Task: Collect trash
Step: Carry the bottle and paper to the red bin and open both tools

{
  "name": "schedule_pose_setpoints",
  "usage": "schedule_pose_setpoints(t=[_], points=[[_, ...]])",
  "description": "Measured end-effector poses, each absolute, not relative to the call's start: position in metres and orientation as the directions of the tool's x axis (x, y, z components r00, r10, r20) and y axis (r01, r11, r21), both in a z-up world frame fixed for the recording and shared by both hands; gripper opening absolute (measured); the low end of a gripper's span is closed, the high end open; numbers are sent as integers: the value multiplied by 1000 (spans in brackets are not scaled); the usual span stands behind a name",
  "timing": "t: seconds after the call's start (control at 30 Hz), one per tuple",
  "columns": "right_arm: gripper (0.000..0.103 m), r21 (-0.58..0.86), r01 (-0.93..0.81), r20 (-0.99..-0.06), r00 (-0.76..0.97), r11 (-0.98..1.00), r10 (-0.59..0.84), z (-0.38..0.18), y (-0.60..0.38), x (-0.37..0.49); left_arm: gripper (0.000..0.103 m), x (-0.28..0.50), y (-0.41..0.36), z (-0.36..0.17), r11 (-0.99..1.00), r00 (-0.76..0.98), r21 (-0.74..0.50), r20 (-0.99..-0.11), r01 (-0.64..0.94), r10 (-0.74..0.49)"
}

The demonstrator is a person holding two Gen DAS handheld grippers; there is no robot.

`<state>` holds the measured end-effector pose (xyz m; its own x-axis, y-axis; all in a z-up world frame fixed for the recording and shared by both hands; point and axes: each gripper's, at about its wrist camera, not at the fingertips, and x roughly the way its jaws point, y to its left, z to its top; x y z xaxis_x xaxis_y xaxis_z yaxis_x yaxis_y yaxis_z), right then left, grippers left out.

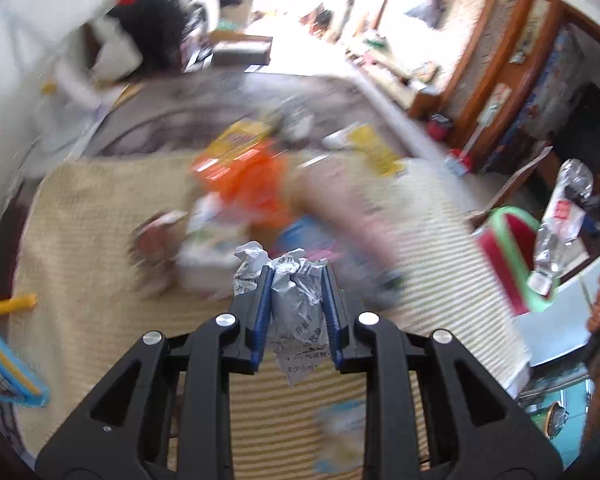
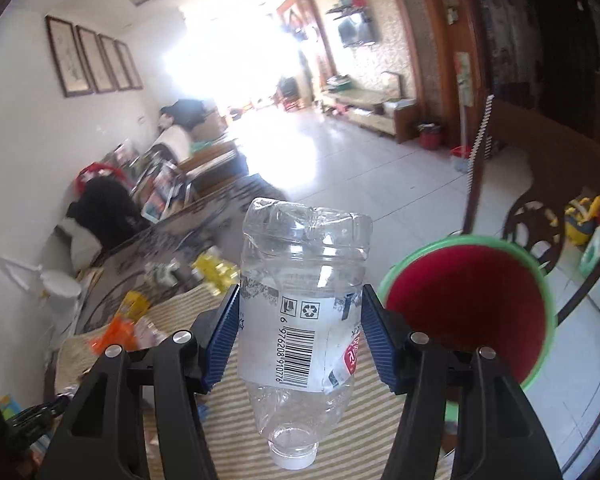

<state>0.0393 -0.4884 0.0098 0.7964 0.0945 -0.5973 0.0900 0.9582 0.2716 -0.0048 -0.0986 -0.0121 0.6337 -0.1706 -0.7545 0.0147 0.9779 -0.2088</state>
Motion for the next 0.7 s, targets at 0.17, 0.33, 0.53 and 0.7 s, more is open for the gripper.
schedule_pose_setpoints(t=[0.17, 0.33, 0.53, 0.7], points=[[57, 136, 213, -572, 814, 968, -99, 6, -564, 50, 24, 21, -187, 2, 934, 631, -321, -695, 157, -345], [58, 116, 230, -661, 744, 966, -98, -40, -605, 73, 24, 51, -283, -7, 887, 555, -366, -692, 284, -463], [58, 117, 222, -729, 681, 968, -68, -75, -619, 73, 24, 80, -361, -22, 837, 458, -410, -704, 362, -543], [58, 148, 240, -770, 636, 959, -40, -94, -627, 66, 24, 108, -416, -39, 810, 393, -429, -718, 399, -574]])
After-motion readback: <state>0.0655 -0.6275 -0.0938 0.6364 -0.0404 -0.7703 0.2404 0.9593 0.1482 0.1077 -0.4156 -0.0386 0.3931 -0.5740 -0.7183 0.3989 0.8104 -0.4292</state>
